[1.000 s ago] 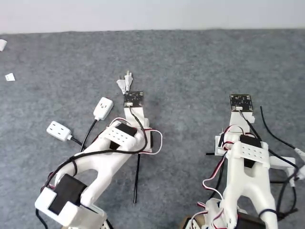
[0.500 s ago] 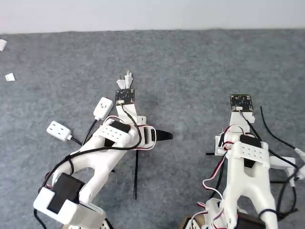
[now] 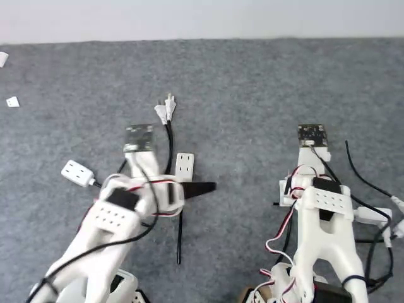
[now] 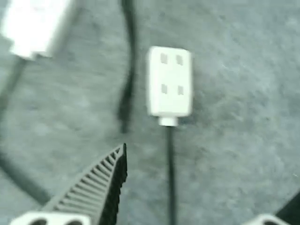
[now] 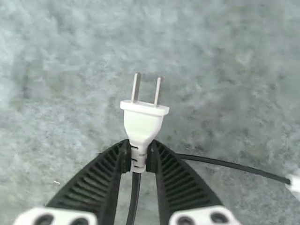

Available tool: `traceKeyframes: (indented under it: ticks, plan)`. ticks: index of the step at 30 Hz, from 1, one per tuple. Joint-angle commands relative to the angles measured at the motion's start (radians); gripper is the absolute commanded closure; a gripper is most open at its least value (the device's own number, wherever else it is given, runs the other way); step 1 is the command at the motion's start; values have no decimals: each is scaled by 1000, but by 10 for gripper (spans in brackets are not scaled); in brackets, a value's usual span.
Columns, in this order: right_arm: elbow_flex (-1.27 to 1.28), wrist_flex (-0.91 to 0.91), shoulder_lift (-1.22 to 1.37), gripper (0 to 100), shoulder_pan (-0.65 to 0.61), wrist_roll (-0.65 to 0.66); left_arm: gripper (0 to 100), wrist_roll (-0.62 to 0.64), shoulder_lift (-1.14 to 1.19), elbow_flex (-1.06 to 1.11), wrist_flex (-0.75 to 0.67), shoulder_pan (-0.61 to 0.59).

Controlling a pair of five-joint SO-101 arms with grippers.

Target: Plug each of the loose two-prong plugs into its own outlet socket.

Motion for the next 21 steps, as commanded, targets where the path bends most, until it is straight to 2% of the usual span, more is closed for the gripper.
traceKeyframes:
  ticks: [1,6,9,15,21]
  plan:
    - [-3,-24,2,986,-42,18,488,-60,-103,62,-60,-137]
    - [-37,-19,70,863,-62,46,488,-175,-130,209,-262,-319]
    - [-83,13,111,851,-59,51,488,-189,-138,231,-305,-382]
    - [-153,128,90,893,-62,54,488,-190,-138,231,-307,-390]
    - [-155,328,-97,894,-56,106,488,-190,-138,229,-307,-390]
